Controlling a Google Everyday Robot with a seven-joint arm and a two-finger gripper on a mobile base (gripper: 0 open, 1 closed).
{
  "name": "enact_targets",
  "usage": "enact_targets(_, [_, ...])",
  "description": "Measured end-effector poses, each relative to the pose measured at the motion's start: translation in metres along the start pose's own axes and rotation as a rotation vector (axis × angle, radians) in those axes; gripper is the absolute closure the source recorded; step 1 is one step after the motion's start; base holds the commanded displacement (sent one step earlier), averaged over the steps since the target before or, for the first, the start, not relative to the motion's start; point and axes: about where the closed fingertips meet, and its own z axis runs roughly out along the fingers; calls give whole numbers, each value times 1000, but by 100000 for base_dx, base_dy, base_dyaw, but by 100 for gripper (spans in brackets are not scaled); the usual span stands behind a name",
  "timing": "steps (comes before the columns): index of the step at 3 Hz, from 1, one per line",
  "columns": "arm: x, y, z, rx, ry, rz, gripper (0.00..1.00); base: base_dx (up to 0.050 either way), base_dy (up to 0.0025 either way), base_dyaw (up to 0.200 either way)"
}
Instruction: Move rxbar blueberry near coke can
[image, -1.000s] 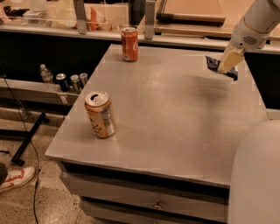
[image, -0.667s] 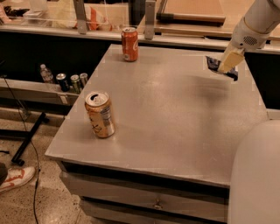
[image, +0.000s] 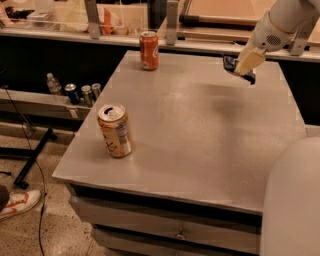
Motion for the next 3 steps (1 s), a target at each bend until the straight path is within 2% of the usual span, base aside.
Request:
enact_targets(2, [-61, -10, 28, 3, -61, -80, 100, 0, 0, 0])
enact_targets(3, [-84, -21, 41, 21, -81, -91, 100, 0, 0, 0])
